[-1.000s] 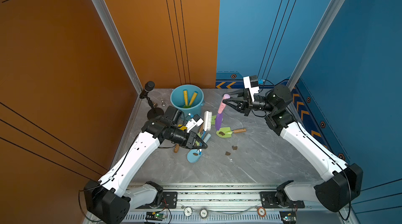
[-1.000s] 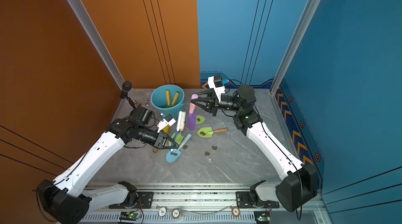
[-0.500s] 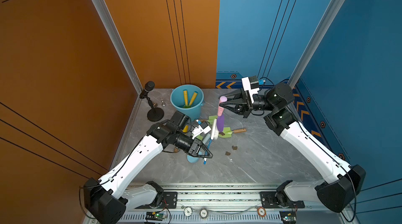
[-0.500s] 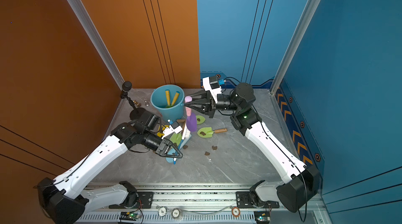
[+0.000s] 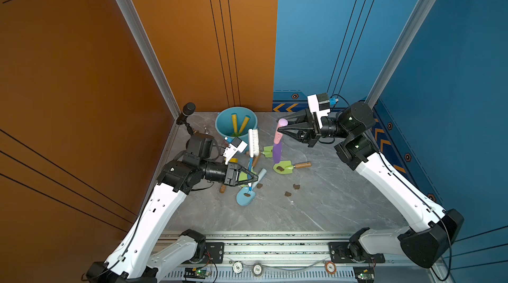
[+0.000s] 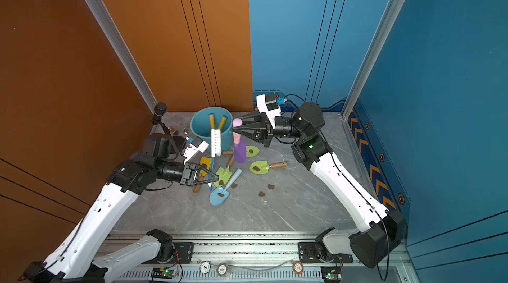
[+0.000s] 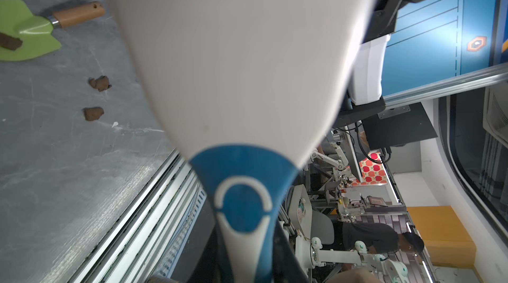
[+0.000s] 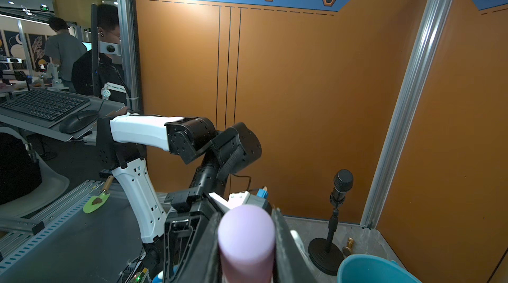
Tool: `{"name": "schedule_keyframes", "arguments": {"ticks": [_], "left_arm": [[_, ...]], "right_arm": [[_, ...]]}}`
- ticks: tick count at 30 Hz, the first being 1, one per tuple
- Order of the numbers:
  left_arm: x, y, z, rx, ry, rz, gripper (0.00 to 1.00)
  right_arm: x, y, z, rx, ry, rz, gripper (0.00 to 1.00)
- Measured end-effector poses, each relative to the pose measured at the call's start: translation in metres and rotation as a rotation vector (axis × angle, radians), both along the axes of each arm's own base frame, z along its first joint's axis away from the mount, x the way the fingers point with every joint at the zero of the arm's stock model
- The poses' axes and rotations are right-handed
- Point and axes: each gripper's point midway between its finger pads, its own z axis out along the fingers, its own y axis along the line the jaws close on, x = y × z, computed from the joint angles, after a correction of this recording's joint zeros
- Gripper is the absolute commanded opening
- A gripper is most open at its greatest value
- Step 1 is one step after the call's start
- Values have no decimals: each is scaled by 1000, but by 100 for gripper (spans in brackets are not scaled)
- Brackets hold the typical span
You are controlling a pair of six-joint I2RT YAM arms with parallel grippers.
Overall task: Brush the soil off the hand trowel and place it into the bucket
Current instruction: Brush off the soil from the hand trowel, then place the hand trowel in the bucket.
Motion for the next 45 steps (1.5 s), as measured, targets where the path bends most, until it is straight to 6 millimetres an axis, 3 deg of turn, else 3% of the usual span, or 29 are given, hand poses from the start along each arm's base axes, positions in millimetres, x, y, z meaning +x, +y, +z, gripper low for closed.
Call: {"name": "schedule_keyframes", "arguments": {"ticks": [3, 7, 11, 20, 23, 26, 29, 32, 37, 41, 45], "left_arm": [[-11, -8, 5, -10, -11, -54, 0], [-32, -25, -7, 11, 26, -159, 0], [-48, -38, -29, 38, 67, -225, 0], [-59, -54, -94, 91, 214, -258, 0], [-57, -53, -115, 126, 242, -228, 0], [-41, -42, -135, 220, 234, -115, 0], [-9, -9, -156, 372, 176, 106, 0], [14, 31, -161, 489, 85, 322, 0], [35, 98, -140, 622, -87, 646, 0], [40, 130, -127, 662, -157, 795, 0], [39, 140, -129, 694, -159, 832, 0]], "right_arm": [[-1, 6, 1, -1, -7, 15, 1], [1, 13, -1, -8, 1, 26, 1], [7, 18, 0, -12, 9, 30, 0], [10, 22, 16, 14, -15, 13, 0], [20, 26, 25, 39, -19, -27, 1], [46, 36, 31, 73, 3, -123, 2], [85, 58, 27, 99, 29, -254, 0], [132, 85, 7, 102, 51, -406, 0], [207, 135, -49, 83, 92, -650, 0], [249, 164, -108, 62, 130, -751, 0], [274, 179, -173, 0, 171, -819, 0]]}}
